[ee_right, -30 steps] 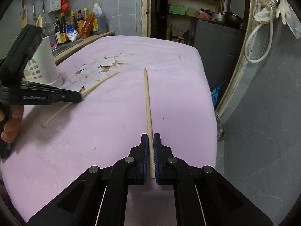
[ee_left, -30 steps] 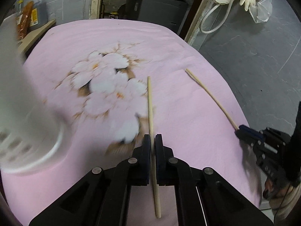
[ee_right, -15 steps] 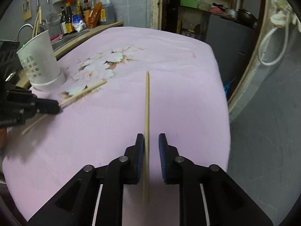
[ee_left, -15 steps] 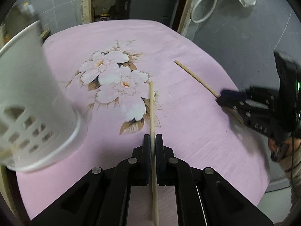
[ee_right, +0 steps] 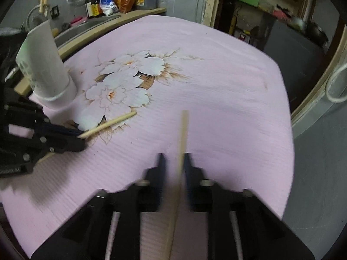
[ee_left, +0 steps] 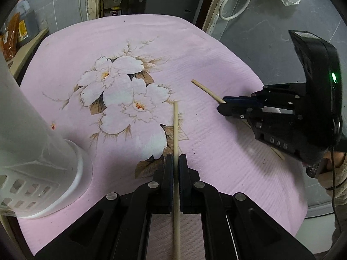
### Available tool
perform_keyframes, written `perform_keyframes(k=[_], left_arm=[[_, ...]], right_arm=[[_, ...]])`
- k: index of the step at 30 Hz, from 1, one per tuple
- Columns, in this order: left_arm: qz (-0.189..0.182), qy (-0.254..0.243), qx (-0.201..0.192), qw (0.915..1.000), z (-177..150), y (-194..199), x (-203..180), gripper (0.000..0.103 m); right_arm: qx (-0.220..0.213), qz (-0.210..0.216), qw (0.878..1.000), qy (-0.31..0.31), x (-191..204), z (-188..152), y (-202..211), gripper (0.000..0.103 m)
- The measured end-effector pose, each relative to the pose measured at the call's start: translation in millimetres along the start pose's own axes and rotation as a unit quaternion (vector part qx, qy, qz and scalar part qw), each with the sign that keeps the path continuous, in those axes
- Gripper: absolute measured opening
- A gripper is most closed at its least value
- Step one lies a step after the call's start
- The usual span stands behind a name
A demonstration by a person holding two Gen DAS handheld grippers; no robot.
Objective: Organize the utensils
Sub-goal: 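Close the left tool on the other chopstick while the right tool holds its chopstick, then lift both chopsticks upright with both tools and carry them over the white caddy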
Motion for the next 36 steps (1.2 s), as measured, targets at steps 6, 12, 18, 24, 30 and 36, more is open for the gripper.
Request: perform_keyframes(k=[6,12,18,24,30,36], left_arm=[[-0.009,0.017,-0.050,0.9986,-10,12,1,0.002],[0.015,0.004,-0.142,0.9897,-21,44,-10,0.002],[0.049,-0.021,-0.245,0.9681,-23,79,-25,0.002],[0.068,-0.037,-0.320,0.9444,-16,114,-36,0.002],[0.053,-0.033,-0.393,0.9173,-7,157,-28,0.002],[0.069,-0.028,-0.470,0.8795,-3,207,-9,0.002]], right_arm=[[-0.010,0.031,0.998,-0.060,-14,-7,10,0.003],[-0.104,0.055,0.986,-0.115,-14,-26,54,0.003],[-0.253,0.006,0.958,-0.134,-4,-37,109,0.003],[-0.356,0.004,0.921,-0.156,6,-25,146,0.003],[-0.438,0.042,0.882,-0.166,20,7,177,0.003],[-0.500,0.077,0.845,-0.172,37,38,200,0.003]])
Point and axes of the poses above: each gripper's, at about its wrist camera, not at the fingertips, and y roughly against the way its jaws point, x to its left, z to its top, the point moved 3 cm from there along -y, roughly the way its jaws point, and after that the axes turned 14 degrees about -z, right-handed, at the moved point
